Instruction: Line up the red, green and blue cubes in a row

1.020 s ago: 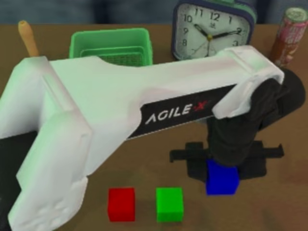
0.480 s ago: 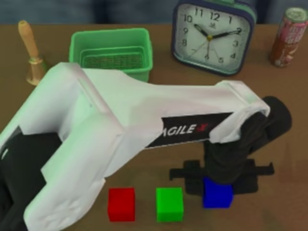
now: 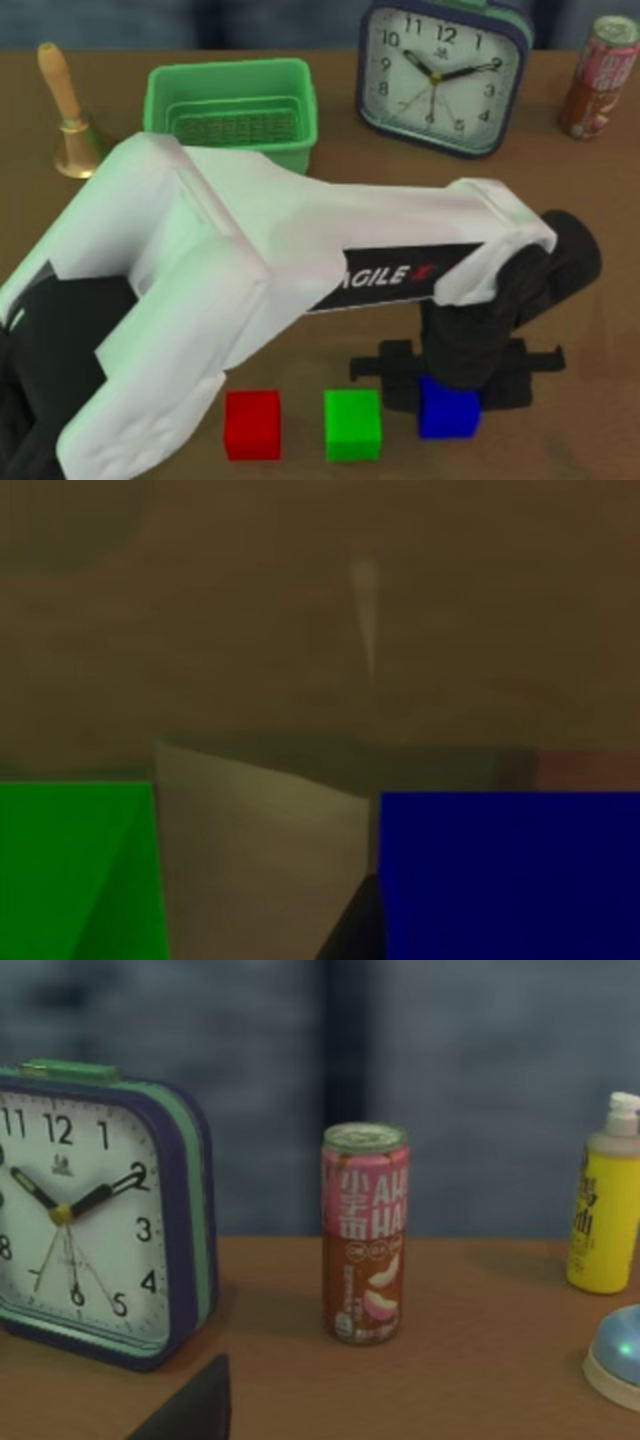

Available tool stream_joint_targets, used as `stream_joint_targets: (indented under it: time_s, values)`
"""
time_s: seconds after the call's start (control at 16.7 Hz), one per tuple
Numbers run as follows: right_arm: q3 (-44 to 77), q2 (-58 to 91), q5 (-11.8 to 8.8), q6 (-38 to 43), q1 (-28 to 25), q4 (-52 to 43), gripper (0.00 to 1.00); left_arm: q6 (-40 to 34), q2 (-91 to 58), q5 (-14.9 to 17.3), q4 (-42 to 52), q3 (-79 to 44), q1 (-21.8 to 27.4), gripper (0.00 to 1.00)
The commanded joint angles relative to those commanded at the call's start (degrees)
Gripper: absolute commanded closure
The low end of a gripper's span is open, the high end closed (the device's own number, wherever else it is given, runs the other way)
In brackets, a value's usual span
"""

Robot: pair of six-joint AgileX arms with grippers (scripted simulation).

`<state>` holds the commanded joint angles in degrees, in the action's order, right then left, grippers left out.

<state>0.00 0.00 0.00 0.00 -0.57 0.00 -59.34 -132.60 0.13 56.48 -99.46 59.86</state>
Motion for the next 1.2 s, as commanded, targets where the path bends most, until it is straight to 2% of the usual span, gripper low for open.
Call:
stream_joint_targets:
  time_s: [0.6, 1.2]
  values:
    - [0.0, 0.0, 0.0, 0.0, 0.0, 0.0, 0.00, 0.0, 0.0, 0.0, 0.0, 0.0, 0.0, 0.02]
    - [0.0, 0.0, 0.0, 0.0, 0.0, 0.0, 0.00, 0.0, 0.1, 0.0, 0.2, -0.2, -0.1, 0.00]
